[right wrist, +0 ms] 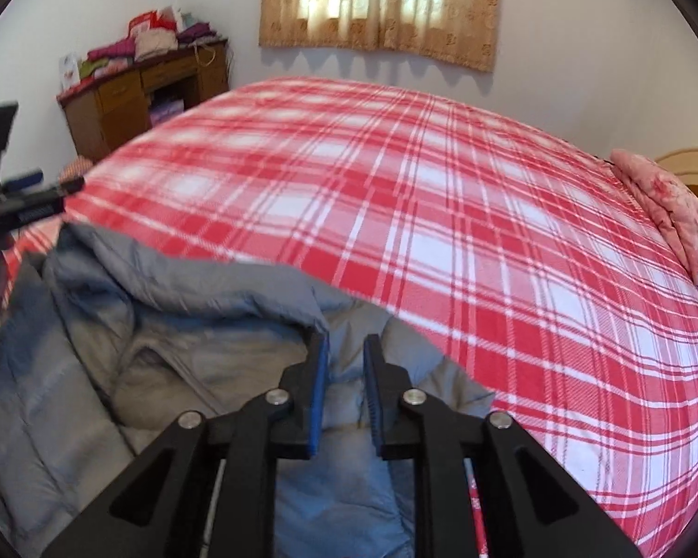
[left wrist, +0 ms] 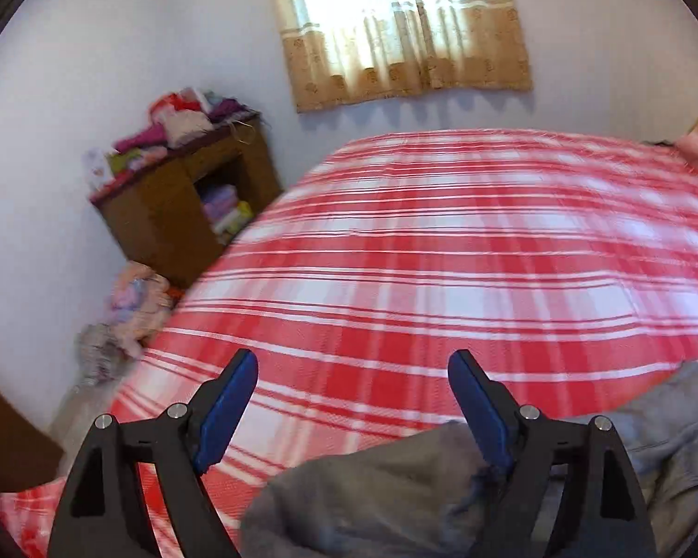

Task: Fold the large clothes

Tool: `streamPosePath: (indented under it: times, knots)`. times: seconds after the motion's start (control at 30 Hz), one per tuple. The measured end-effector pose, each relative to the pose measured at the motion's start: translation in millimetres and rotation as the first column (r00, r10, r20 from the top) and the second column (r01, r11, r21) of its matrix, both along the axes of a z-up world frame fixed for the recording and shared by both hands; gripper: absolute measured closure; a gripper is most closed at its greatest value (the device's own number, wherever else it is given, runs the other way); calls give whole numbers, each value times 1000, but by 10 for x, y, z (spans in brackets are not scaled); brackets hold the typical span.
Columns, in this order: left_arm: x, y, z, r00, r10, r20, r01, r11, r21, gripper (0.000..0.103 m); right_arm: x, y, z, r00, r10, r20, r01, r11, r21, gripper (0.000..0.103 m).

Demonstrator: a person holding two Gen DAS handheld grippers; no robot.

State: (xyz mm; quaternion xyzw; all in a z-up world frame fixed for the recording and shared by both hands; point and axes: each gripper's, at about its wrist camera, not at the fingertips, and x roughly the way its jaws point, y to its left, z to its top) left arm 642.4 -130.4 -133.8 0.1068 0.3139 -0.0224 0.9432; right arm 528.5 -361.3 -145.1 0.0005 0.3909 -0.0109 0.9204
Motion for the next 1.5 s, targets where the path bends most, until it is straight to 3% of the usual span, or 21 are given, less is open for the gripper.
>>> streamPosePath:
  times: [0.03, 0.1, 0.23, 0.4, 0.6, 1.1, 1.5]
  knots:
    - [-19, -47, -39, 999, -31, -20, 31, 999, -9, 19, 45, 12, 35, 1000, -15, 15, 15, 1000, 15, 84]
    - [-81, -189, -182, 997, -65, -50, 67, 997, 41, 19, 199, 79, 45, 999, -24, 30, 22, 997, 69, 82]
    - [-288, -347, -606, 992, -90, -87, 103, 982, 156, 19, 504, 323, -192, 1000, 10, -27, -7, 994, 109, 82]
    - [-311, -241, -768, 991, -86, -99, 95, 992, 88, 18, 450, 401, -581, 995, 24, -93, -16, 996, 86, 86]
    - [-250, -225, -863, 989, -78, -123, 87, 994, 69, 14, 387, 299, -732, 996, 20, -89, -10, 995, 103, 92]
    - [-227, -202, -908, 987, -72, -144, 81, 995, 57, 12, 381, 391, -791, 997, 5, -74, -4, 1000, 17, 93]
    - [-233, -234, -924, 989, -68, -135, 80, 993, 82, 12, 384, 414, -803, 998, 0, -70, 0, 1000, 3, 93]
